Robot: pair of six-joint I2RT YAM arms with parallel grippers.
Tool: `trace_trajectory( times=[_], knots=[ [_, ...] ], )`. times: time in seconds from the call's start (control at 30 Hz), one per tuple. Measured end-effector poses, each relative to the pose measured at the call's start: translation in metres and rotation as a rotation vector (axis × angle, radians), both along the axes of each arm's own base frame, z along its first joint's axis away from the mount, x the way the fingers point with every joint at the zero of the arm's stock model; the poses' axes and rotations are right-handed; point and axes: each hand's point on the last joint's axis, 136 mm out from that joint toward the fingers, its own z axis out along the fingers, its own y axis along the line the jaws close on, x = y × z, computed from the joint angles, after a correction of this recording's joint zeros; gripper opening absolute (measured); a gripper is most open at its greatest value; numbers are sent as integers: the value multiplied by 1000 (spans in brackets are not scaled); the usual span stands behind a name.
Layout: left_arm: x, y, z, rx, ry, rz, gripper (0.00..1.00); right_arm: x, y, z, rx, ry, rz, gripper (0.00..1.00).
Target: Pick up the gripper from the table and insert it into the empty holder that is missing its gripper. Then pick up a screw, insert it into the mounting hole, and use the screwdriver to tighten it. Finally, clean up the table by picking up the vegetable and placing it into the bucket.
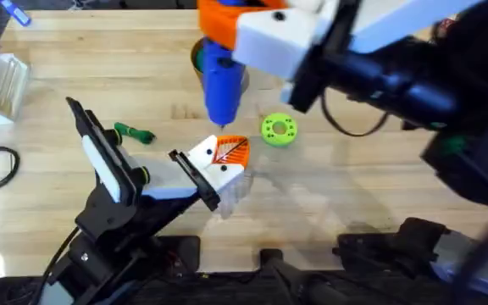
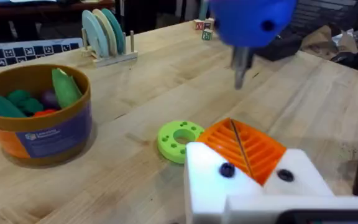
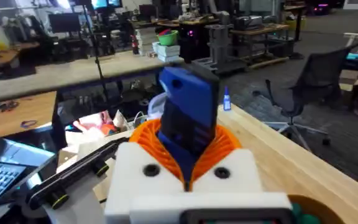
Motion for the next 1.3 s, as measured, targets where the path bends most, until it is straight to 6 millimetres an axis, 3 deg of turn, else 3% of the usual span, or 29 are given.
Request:
trace_trajectory(
  times=[0.6,1.3],
  knots=[
    [0,0,0,0,0,0,8,-5,34,-28,-46,43,71,23],
    [0,0,0,0,0,0,8,-5,36,-38,-77,71,73,23]
  ],
)
